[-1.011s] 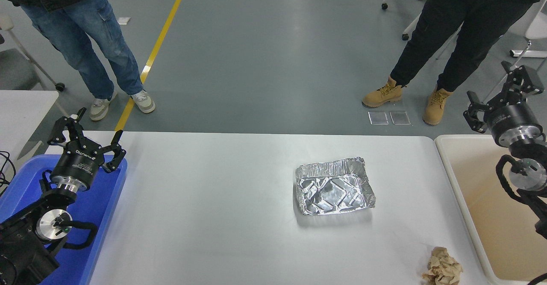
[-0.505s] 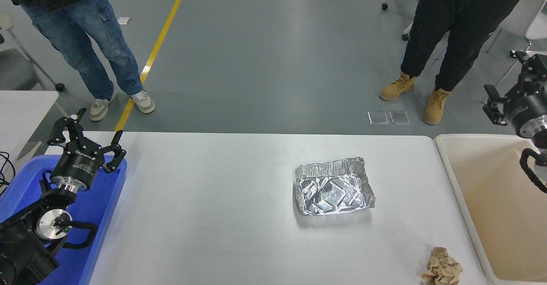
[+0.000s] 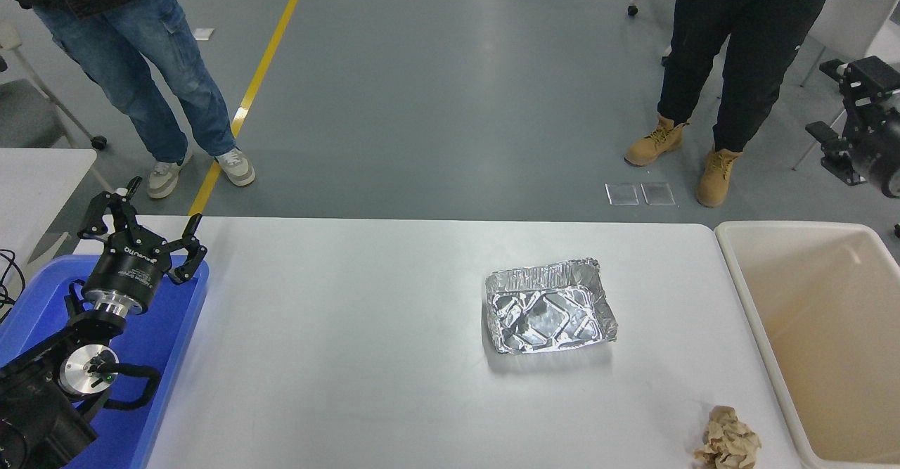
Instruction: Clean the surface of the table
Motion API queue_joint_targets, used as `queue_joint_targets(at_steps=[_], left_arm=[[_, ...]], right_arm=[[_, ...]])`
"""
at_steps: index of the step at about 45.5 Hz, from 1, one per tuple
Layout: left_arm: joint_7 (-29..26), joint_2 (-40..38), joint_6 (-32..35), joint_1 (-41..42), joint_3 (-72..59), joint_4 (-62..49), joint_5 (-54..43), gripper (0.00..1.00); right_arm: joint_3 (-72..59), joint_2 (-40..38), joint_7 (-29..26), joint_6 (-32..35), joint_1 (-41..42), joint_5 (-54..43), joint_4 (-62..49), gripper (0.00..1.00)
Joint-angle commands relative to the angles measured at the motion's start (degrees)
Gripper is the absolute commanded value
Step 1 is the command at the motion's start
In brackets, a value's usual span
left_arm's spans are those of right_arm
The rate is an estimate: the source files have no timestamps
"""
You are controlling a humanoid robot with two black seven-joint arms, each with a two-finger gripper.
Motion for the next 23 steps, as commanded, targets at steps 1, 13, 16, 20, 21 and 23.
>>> queue_joint_targets(at_steps=[1, 13, 16, 20, 21, 23], left_arm=[[0.00, 0.05, -0.03, 0.00, 0.00, 0.00, 0.00, 1.00], [0.00, -0.04, -0.03, 0.00, 0.00, 0.00, 0.00, 1.00], [0.00, 0.05, 0.06, 0.00, 0.00, 0.00, 0.00, 1.00], [0.00, 0.05, 0.06, 0.00, 0.00, 0.00, 0.00, 1.00], [0.00, 0.05, 0.06, 0.00, 0.00, 0.00, 0.00, 1.00], [0.00, 0.05, 0.06, 0.00, 0.00, 0.00, 0.00, 1.00]], right_arm=[[-4.69, 1.09, -0.02, 2.44, 3.62, -18.27, 0.50, 0.99], [-4.69, 3.11, 0.07, 10.61, 9.77, -25.66, 1.38, 0.99], [-4.78, 4.52, 0.07, 12.10, 10.83, -28.56, 1.38, 0.99], [-6.53, 6.97, 0.16, 13.60, 12.24, -33.21, 1.38, 0.99], [-7.50, 7.59, 0.16, 13.86, 12.68, -34.18, 1.38, 0.99], [-9.69, 8.99, 0.16, 14.04, 13.47, -36.03, 1.29, 0.99]])
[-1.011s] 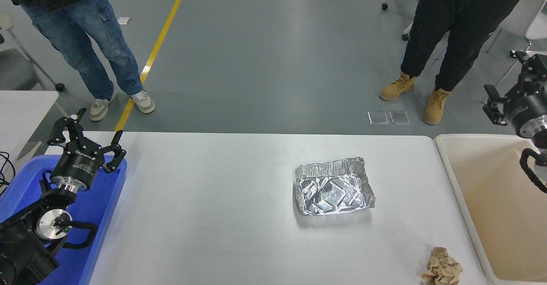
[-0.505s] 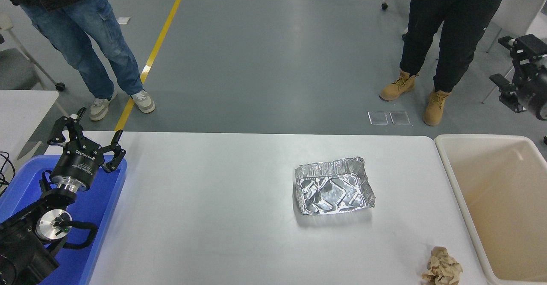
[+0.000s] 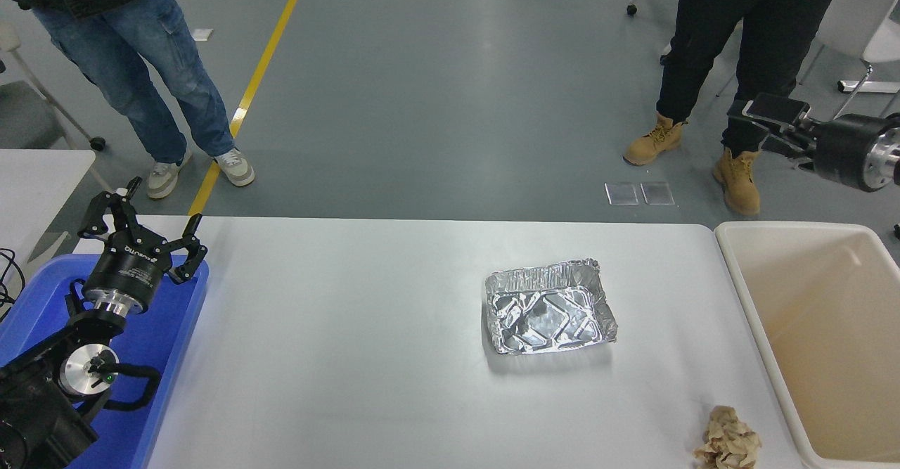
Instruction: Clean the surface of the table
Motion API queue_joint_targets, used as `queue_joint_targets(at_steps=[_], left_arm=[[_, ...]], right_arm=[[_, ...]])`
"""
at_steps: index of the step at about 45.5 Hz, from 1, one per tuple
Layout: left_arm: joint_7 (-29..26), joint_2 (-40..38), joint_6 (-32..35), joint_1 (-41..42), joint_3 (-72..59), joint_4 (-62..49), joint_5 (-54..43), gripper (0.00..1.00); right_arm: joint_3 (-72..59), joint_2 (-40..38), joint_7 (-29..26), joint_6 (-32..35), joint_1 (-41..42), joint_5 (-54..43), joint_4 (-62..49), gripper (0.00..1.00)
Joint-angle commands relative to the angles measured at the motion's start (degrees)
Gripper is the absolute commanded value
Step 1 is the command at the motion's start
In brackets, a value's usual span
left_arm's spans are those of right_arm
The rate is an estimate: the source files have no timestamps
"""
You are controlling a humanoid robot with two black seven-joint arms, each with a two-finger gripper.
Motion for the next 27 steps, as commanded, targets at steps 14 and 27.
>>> queue_joint_targets(at_steps=[14, 27], left_arm=[[0.00, -0.03, -0.03, 0.00, -0.01, 0.00, 0.00, 1.00], [0.00, -0.03, -0.03, 0.00, 0.00, 0.00, 0.00, 1.00]], right_arm=[[-21.35, 16.62, 0.25, 3.94, 6.81, -14.92, 0.04, 0.99], [-27.33, 22.34, 0.25, 3.50, 6.72, -17.82, -0.14, 0.98]])
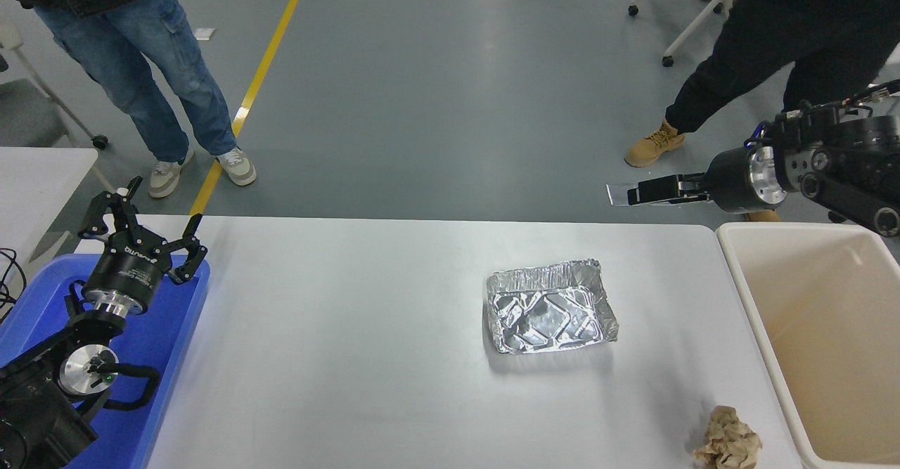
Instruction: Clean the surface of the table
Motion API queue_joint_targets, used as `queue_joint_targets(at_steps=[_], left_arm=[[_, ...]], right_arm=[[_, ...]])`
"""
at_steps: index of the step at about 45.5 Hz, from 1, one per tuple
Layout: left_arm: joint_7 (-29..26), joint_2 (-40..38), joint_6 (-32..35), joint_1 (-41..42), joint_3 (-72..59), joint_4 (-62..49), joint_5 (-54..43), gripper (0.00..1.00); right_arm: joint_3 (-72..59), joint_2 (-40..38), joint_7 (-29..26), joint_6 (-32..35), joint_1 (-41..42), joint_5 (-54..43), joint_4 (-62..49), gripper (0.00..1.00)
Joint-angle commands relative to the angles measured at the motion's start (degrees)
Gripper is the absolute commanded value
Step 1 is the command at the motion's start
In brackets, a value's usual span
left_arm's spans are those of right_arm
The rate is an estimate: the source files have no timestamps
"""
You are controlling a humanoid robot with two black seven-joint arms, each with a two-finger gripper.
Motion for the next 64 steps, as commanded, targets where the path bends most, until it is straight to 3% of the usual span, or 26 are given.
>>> queue_joint_targets(at_steps=[1, 48, 64], left_arm=[[0.00, 0.06, -0.04, 0.00, -0.01, -0.01, 0.00, 1.00], [0.00, -0.03, -0.04, 0.00, -0.01, -0.01, 0.00, 1.00], [0.00, -0.03, 0.05, 0.00, -0.01, -0.01, 0.00, 1.00]], right_arm=[[-6.38, 5.42, -0.06, -0.28, 0.35, -3.08, -0.29, 0.98], [-5.95, 14.30, -0.86, -14.17, -18.11, -2.12, -12.59, 0.91], [-5.86, 16.76, -0.77, -16.81, -21.45, 2.01, -18.57, 0.74]])
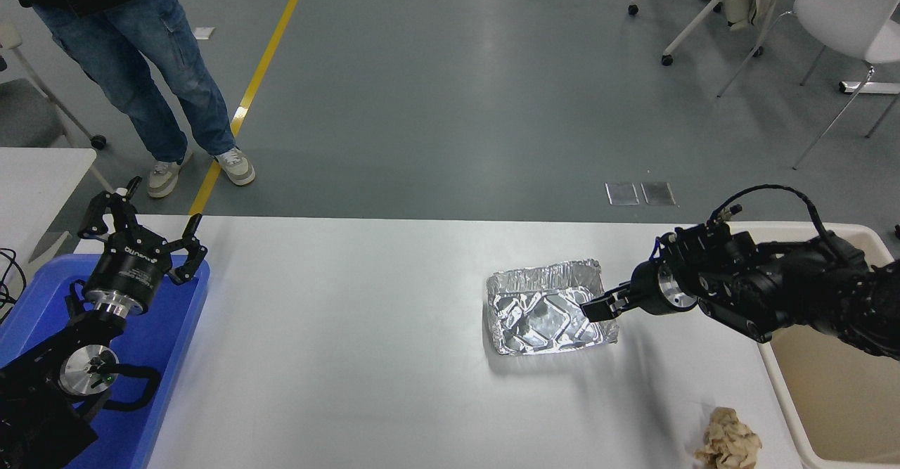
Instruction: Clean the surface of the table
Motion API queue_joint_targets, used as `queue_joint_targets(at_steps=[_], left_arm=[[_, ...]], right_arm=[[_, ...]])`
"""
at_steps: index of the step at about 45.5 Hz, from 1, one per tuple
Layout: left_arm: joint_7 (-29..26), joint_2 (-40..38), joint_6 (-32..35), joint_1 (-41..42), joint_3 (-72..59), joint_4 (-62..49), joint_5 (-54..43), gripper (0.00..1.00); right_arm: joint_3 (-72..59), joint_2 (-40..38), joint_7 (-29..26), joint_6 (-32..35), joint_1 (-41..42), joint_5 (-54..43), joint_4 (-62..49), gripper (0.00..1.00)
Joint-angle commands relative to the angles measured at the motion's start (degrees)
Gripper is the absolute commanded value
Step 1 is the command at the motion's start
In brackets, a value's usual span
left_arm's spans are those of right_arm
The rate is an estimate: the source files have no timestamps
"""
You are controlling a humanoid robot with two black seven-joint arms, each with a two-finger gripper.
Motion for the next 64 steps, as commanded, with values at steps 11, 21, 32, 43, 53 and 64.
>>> queue_joint_targets(at_steps=[11, 21, 32, 43, 53, 64], left_arm=[[0.00, -0.04, 0.05, 0.00, 0.00, 0.00, 0.00, 1.00], [0.00, 0.05, -0.04, 0.00, 0.00, 0.00, 0.00, 1.00], [0.00, -0.04, -0.04, 0.00, 0.00, 0.00, 0.00, 1.00], [0.00, -0.04, -0.04, 0.00, 0.00, 0.00, 0.00, 1.00], [0.00, 0.05, -0.04, 0.00, 0.00, 0.00, 0.00, 1.00], [0.00, 0.05, -0.04, 0.00, 0.00, 0.00, 0.00, 1.00]], right_arm=[[-0.04, 1.84, 0.16, -1.37, -2.90, 3.77, -4.13, 0.61], [-0.22, 1.92, 0.43, -1.37, -3.25, 3.77, -4.22, 0.42], [0.22, 1.93, 0.52, -1.37, -3.52, 3.86, -5.18, 0.27], [0.22, 1.93, 0.60, -1.37, -3.96, 5.00, -5.18, 0.21], [-0.04, 2.01, 0.60, -1.02, -3.96, 5.61, -5.10, 0.10], [0.14, 1.93, 0.60, -0.67, -3.87, 6.49, -5.18, 0.00]])
